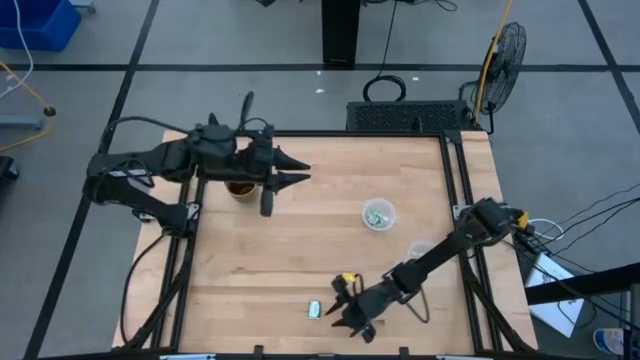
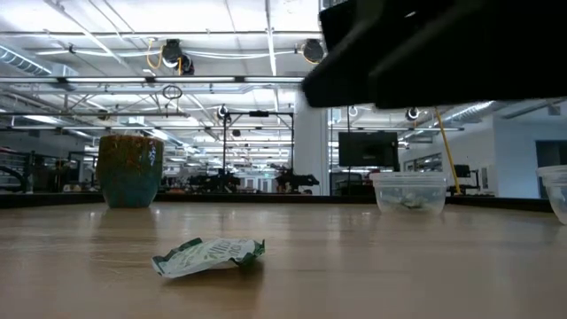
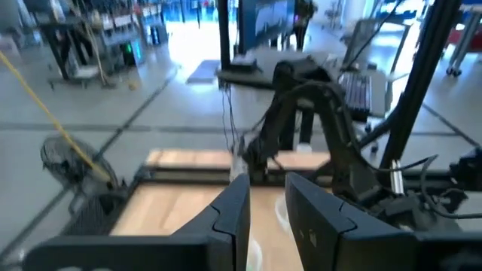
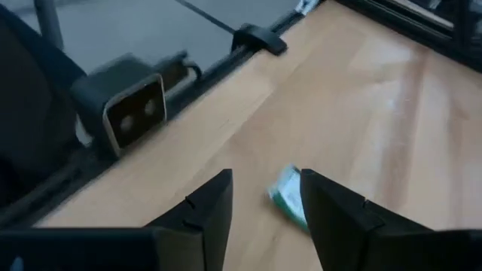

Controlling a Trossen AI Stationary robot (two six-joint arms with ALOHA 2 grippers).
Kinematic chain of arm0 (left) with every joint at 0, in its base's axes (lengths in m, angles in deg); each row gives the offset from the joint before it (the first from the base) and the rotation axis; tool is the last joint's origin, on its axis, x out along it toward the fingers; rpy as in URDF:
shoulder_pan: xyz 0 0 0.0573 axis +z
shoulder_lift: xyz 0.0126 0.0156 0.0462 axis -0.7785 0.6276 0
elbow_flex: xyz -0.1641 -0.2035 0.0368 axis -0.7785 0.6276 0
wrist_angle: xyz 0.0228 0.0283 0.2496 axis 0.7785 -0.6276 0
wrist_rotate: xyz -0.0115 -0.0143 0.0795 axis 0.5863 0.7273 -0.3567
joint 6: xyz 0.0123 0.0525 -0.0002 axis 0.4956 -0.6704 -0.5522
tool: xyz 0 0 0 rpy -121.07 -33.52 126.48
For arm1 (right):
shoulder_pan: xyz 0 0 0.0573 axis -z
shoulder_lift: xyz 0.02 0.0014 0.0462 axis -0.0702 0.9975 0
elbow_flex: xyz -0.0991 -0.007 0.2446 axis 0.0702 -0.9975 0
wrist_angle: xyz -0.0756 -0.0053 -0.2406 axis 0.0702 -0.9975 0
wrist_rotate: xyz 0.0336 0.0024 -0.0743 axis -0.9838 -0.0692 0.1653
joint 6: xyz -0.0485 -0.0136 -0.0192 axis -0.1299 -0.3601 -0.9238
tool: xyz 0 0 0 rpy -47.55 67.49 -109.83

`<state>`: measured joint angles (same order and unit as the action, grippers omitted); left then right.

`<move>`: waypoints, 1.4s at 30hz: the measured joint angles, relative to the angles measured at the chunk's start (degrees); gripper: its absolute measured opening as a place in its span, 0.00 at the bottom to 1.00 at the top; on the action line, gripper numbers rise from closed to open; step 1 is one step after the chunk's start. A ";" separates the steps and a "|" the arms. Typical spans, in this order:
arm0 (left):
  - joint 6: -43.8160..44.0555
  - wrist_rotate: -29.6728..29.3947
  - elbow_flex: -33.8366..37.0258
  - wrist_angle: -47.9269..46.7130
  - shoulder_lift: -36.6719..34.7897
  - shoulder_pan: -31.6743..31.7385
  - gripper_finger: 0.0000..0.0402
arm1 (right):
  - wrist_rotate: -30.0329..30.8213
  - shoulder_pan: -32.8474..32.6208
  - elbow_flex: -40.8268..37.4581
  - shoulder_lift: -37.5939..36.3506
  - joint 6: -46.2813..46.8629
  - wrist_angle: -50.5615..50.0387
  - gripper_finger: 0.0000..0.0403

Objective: Pick and place items into bin
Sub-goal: Put the green stevia packet into the bottom transparent bin

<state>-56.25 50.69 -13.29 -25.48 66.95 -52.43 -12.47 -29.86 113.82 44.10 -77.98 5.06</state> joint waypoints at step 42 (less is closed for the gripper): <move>3.05 -0.02 0.04 -2.61 2.87 -1.57 0.23 | 4.48 4.59 7.33 10.75 3.05 -3.97 0.01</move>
<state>-53.20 50.67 -13.24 -28.09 69.83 -54.00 -7.99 -25.26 121.16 54.84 -74.93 1.09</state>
